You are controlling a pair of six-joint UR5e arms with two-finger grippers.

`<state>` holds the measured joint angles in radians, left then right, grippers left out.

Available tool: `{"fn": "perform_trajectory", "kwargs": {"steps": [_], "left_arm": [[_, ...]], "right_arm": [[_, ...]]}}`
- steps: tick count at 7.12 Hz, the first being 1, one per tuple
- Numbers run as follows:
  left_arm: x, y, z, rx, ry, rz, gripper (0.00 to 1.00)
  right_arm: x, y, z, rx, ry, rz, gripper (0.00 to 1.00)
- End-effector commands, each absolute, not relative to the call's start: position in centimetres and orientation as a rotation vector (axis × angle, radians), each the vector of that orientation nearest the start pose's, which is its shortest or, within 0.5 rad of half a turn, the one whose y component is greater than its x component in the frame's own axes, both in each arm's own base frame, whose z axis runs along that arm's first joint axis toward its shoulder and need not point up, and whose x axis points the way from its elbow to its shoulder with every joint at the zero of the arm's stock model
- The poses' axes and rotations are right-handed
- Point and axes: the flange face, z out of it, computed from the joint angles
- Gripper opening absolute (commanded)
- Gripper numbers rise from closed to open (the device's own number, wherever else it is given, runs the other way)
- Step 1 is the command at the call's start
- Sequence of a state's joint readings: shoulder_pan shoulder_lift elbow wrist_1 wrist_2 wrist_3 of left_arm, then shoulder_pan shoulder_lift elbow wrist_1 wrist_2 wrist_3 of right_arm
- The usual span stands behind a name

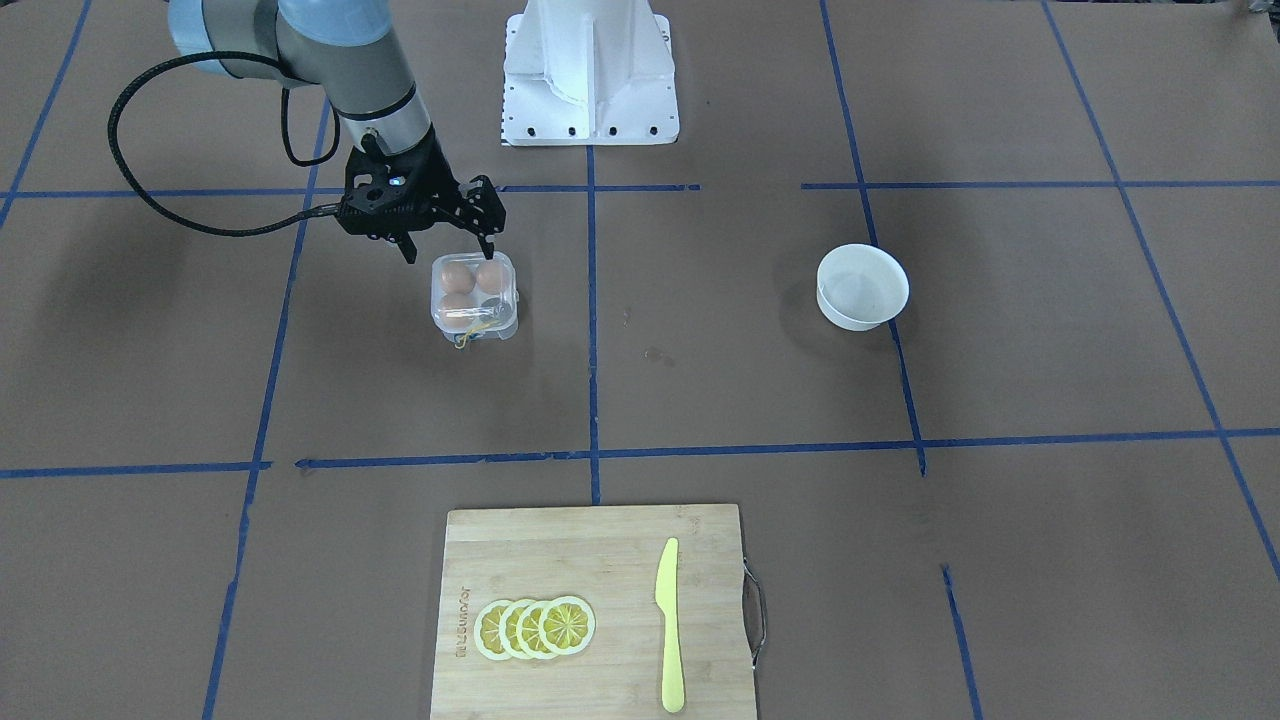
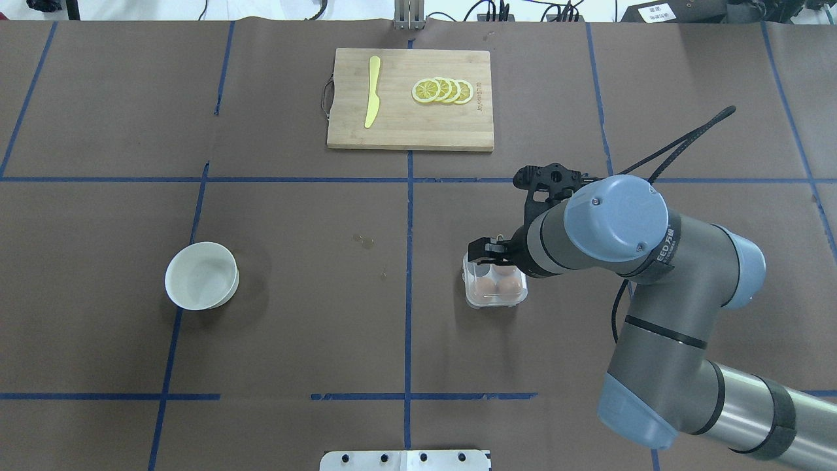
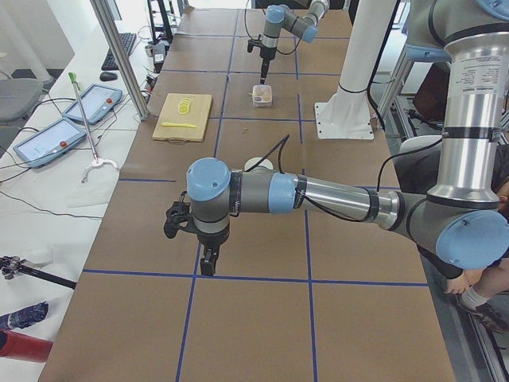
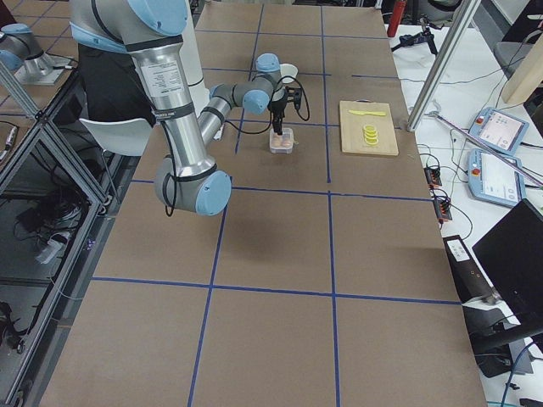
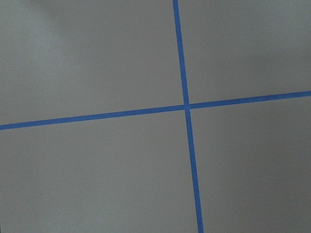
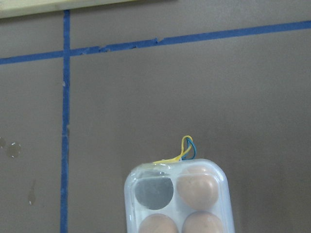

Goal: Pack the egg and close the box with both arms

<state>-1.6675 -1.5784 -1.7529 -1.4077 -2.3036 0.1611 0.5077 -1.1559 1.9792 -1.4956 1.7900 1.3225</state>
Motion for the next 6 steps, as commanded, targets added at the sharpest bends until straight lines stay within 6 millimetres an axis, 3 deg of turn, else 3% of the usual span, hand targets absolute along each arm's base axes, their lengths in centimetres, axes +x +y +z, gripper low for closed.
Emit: {"fn": "perform_trajectory", "kwargs": {"steps": [1,2,3,4,5,6], "left_arm": [[-11.4,-48.1,58.5,0.12,0.724,0.072,1.0],[-11.4,-48.1,58.5,0.12,0.724,0.072,1.0],[-11.4,-48.1,58.5,0.12,0.722,0.072,1.0],[-11.4,-48.1,58.5,0.12,0.722,0.072,1.0],[-11.4,-48.1,58.4,0.122,0.722,0.072,1.0],[-11.3,-48.1,58.4,0.121,0.722,0.074,1.0]], "right_arm": [[-40.6,-40.4,23.1,0.121,-0.885,0.15,1.0],[-37.1,-42.2,23.0,0.128,-0.875,0.098,1.0],[-34.5,-43.9,24.3,0.133,-0.842,0.051,1.0],[-31.7,-45.6,26.0,0.155,-0.792,0.008,1.0],[-27.7,-47.6,28.1,0.16,-0.756,-0.046,1.0],[-22.2,-49.1,31.4,0.154,-0.738,-0.112,1.0]]}}
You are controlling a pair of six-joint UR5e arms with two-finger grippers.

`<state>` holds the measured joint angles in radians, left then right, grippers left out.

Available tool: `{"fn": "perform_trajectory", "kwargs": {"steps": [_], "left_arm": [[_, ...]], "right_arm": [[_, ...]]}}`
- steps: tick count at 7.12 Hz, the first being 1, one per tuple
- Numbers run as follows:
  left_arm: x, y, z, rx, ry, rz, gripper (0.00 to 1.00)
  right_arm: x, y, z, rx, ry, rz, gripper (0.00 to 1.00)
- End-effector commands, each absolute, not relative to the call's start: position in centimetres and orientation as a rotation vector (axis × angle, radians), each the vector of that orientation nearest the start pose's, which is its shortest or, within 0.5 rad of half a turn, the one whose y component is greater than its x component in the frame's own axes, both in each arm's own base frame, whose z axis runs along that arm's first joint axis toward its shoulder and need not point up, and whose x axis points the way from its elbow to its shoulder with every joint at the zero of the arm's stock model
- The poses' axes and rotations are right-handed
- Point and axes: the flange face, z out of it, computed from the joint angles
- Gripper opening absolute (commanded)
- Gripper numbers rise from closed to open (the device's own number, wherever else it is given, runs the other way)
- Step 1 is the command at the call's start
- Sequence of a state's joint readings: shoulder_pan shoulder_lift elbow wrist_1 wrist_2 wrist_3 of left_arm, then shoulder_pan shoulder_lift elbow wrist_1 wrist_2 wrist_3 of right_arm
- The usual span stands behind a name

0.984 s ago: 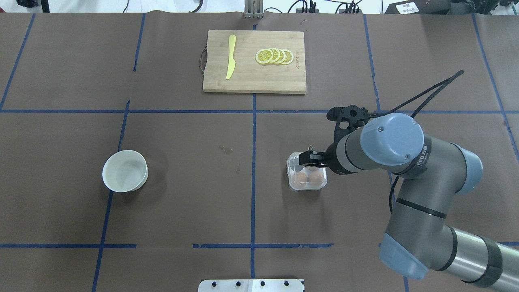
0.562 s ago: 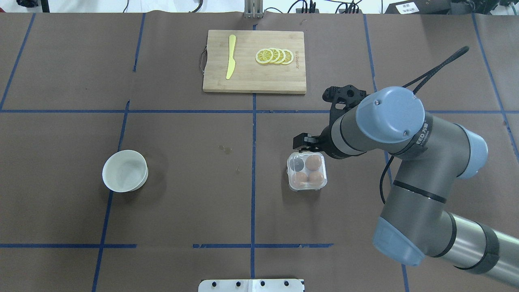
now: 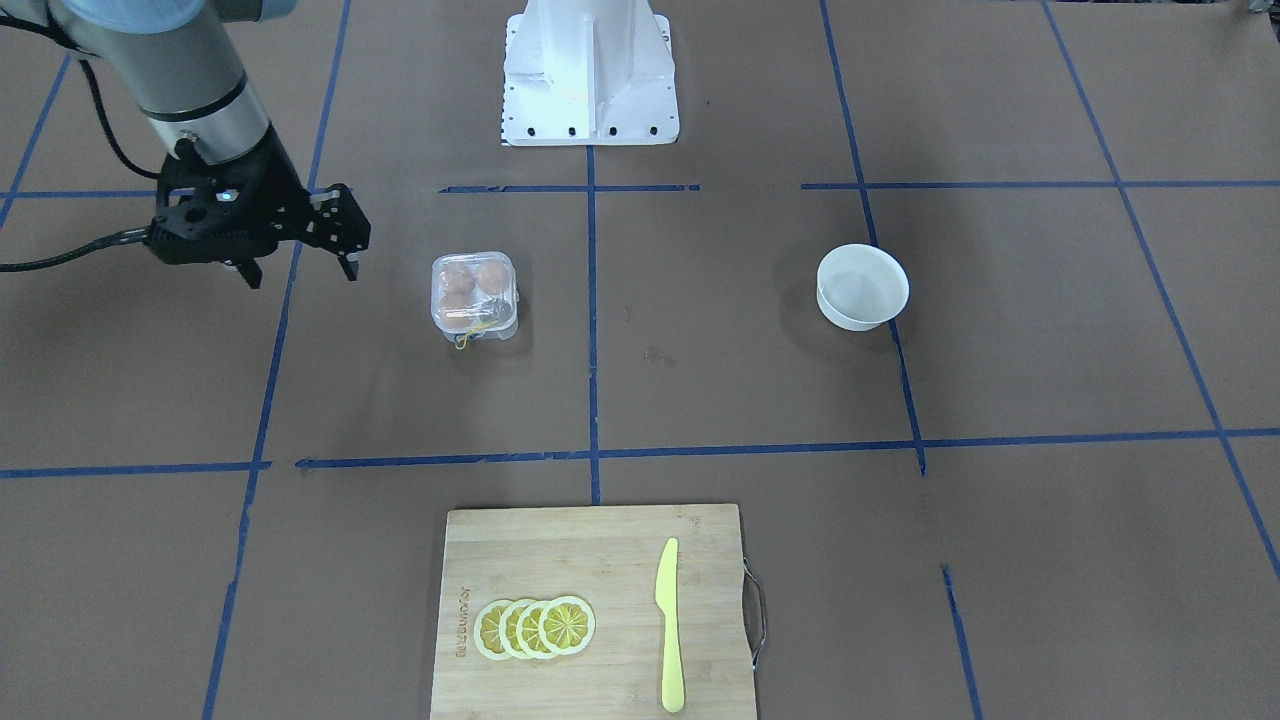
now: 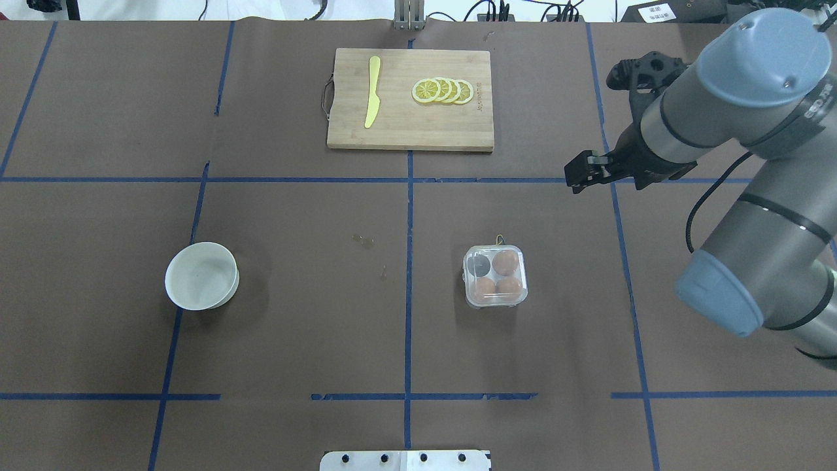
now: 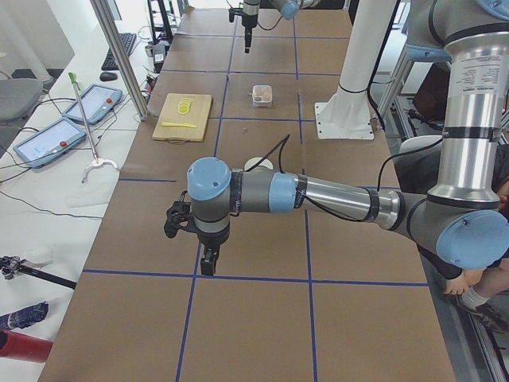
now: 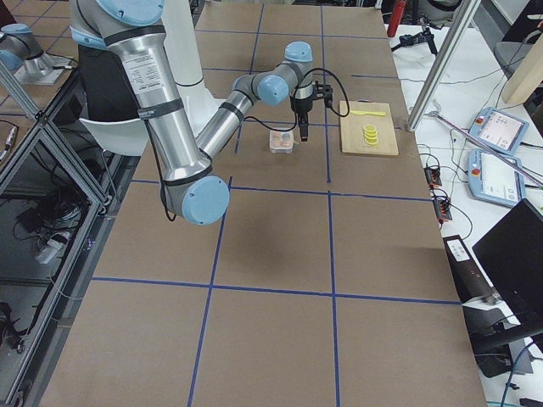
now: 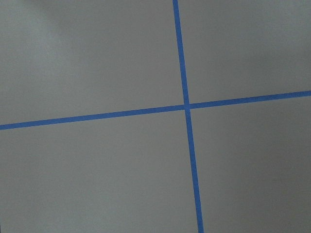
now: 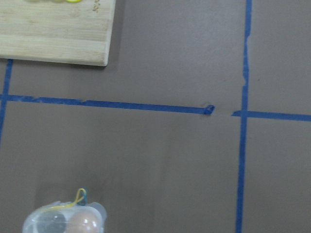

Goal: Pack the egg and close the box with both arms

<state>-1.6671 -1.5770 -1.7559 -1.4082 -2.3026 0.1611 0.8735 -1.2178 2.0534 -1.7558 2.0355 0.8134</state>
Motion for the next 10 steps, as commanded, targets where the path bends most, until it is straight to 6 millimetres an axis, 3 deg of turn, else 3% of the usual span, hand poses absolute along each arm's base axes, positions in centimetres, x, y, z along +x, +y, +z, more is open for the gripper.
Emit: {"fn": "perform_trajectory", "kwargs": {"steps": [1,2,3,4,5,6,7,10], "left_arm": [[-11.3,-48.2,58.3,0.123,0.722,0.076,1.0],[-11.3,-48.2,58.3,0.126,0.722,0.077,1.0],[-11.2,-48.2,58.2,0.133,0.721,0.081,1.0],[-11.2,-48.3,58.2,0.136,0.72,0.082,1.0],[-11.2,-48.3,58.2,0.136,0.72,0.082,1.0],[-11.2,-48.3,58.2,0.136,0.72,0.082,1.0],[-11.1,-48.3,58.3,0.13,0.721,0.083,1.0],[-11.0,-48.3,59.5,0.11,0.739,0.075,1.0]], "right_arm": [[-15.6,-49.8,36.7,0.172,-0.692,-0.201,1.0],[-9.9,-49.8,41.0,0.182,-0.656,-0.261,1.0],[-5.5,-49.1,45.6,0.168,-0.649,-0.326,1.0],[-0.6,-47.2,51.2,0.136,-0.64,-0.366,1.0],[2.2,-43.6,56.6,0.062,-0.634,-0.336,1.0],[4.8,-41.3,59.6,0.014,-0.636,-0.262,1.0],[6.1,-39.3,61.9,-0.027,-0.664,-0.205,1.0],[6.8,-39.0,62.2,-0.03,-0.688,-0.174,1.0]]}}
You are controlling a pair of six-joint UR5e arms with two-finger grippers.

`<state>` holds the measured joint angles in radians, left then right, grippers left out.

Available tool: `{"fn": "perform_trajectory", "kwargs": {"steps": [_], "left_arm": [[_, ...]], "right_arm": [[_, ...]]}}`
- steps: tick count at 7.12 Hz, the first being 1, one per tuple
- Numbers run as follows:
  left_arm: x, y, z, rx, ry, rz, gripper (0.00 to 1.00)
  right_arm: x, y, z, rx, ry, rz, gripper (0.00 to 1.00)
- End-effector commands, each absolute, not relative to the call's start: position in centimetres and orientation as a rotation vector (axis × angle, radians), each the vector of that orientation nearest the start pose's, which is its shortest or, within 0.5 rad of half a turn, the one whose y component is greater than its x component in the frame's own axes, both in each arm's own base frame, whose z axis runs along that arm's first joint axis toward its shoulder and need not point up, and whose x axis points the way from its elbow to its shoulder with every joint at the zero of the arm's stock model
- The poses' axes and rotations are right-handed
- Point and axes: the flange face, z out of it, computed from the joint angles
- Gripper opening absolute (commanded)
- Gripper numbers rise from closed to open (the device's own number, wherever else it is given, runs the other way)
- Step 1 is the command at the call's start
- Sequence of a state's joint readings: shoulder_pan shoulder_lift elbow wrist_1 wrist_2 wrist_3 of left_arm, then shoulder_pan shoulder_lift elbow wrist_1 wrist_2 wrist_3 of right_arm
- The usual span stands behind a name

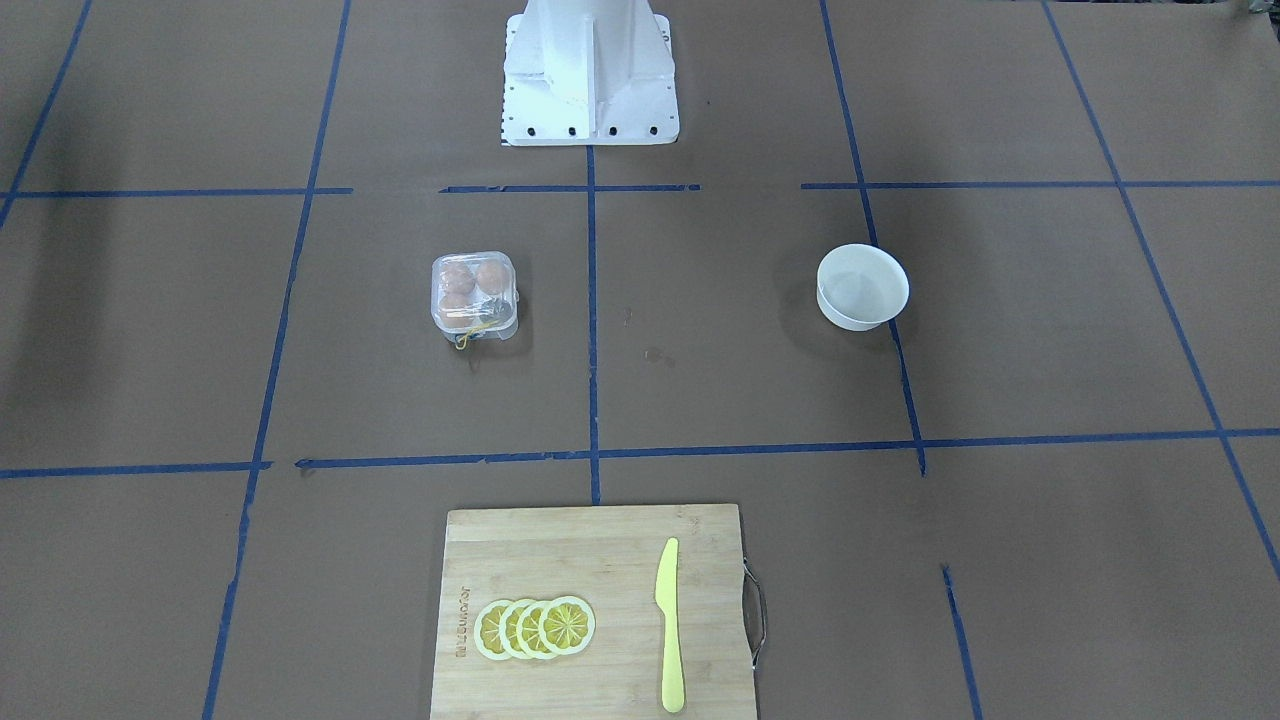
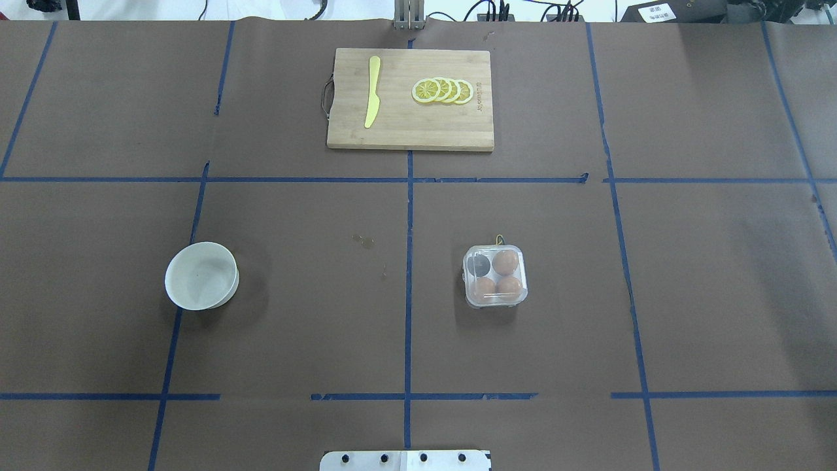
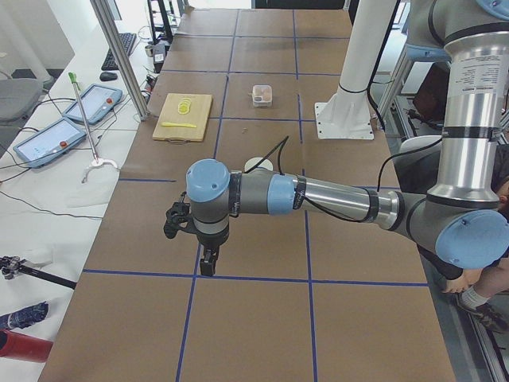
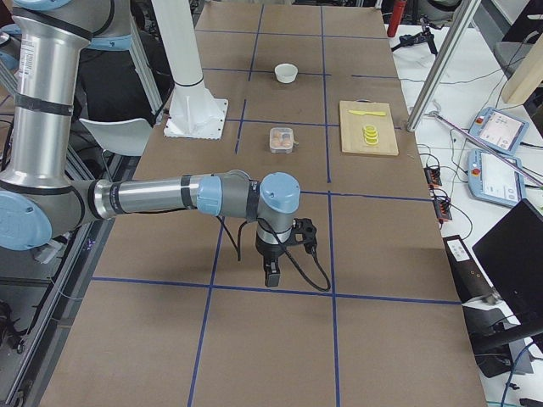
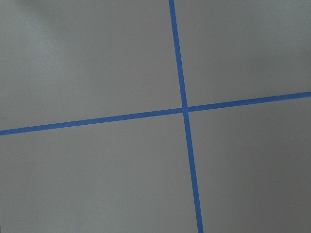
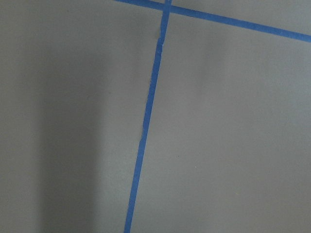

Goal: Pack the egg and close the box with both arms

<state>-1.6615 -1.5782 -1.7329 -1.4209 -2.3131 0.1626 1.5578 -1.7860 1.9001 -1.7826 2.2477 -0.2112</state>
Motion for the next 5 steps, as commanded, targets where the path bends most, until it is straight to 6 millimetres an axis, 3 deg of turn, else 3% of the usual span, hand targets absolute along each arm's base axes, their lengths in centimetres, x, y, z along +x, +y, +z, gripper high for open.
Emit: {"fn": "perform_trajectory", "kwargs": {"steps": [1,5], "left_arm": [[-10.95,-48.32,59.16,0.118,0.741,0.08,1.0],[-10.27,-48.3,59.31,0.114,0.774,0.093,1.0]], "right_arm": [[6.76,-39.06,62.2,-0.028,-0.688,-0.176,1.0],[6.76,-39.46,61.99,-0.022,-0.687,-0.177,1.0]]}}
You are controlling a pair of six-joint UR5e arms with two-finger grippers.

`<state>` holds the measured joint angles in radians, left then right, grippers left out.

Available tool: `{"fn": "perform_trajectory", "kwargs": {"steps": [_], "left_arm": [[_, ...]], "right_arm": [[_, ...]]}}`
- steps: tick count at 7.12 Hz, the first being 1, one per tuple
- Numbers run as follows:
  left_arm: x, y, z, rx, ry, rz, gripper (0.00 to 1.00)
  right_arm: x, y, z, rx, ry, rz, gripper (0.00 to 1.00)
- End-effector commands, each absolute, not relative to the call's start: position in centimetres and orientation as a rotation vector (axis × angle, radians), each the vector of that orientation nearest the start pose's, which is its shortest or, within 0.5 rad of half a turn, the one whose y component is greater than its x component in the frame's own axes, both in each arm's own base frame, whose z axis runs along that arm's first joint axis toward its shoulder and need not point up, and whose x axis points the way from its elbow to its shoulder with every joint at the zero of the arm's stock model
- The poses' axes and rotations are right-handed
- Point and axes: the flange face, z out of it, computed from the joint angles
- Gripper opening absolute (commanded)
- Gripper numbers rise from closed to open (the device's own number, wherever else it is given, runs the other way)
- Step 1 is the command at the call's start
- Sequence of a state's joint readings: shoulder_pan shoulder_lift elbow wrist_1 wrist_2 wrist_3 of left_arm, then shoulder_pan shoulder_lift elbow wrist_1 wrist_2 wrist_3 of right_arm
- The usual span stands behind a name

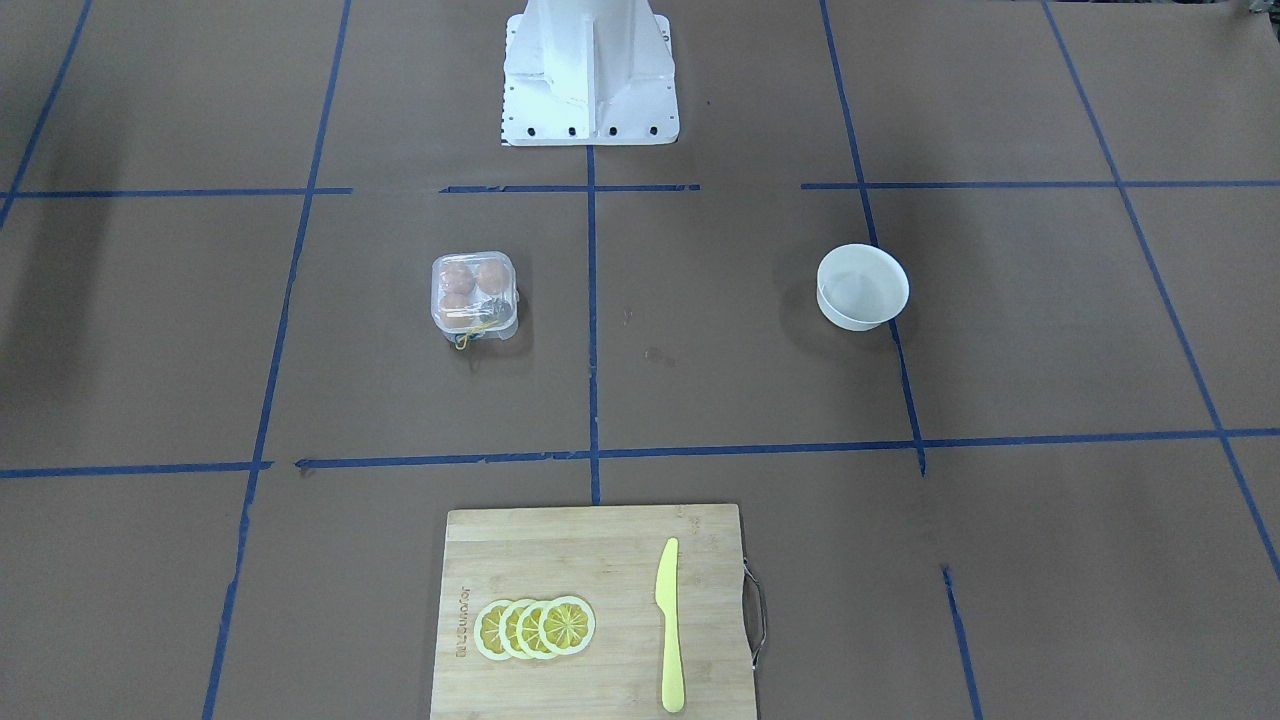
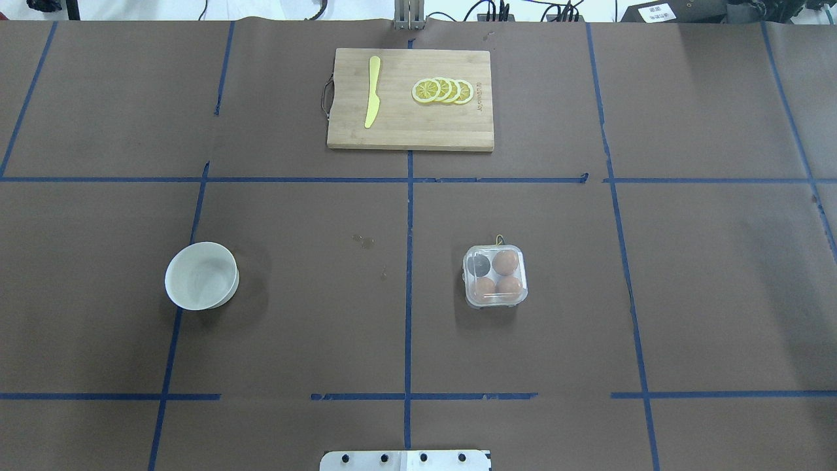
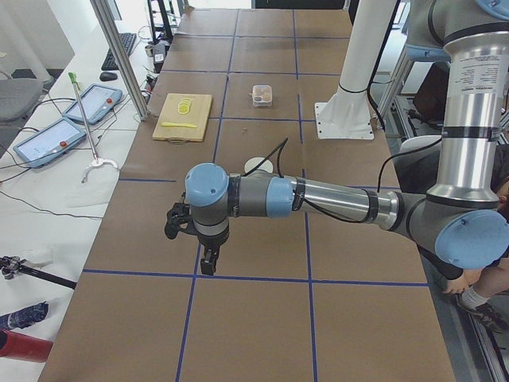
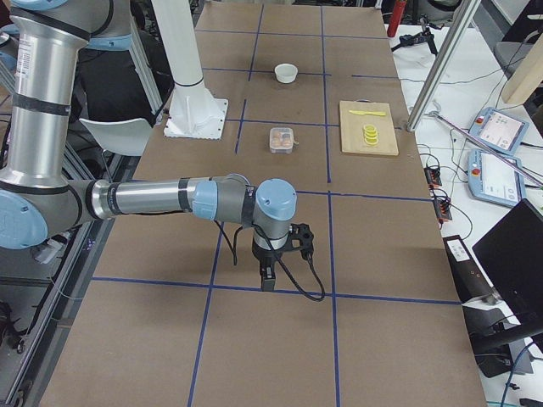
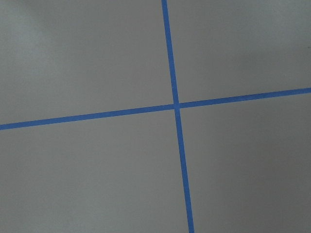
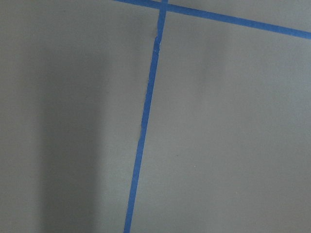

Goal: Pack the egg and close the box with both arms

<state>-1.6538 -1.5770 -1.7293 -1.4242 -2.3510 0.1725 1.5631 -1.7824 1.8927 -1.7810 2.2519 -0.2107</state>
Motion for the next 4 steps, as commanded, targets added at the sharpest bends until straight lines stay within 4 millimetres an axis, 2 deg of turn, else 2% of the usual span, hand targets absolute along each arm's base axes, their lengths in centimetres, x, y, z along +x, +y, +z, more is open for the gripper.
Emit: {"fn": "perform_trajectory", "kwargs": {"steps": [1,3,4], "left_arm": [[-10.35,-48.26,59.35,0.111,0.773,0.091,1.0],[-10.31,-47.8,59.8,0.103,0.774,0.087,1.0],[-10.29,-47.6,60.1,0.097,0.775,0.085,1.0]], "right_arm": [[6.74,-39.62,61.5,-0.006,-0.688,-0.185,1.0],[6.75,-39.88,61.42,0.039,-0.682,-0.199,1.0],[6.73,-40.02,62.1,0.026,-0.686,-0.193,1.0]]}}
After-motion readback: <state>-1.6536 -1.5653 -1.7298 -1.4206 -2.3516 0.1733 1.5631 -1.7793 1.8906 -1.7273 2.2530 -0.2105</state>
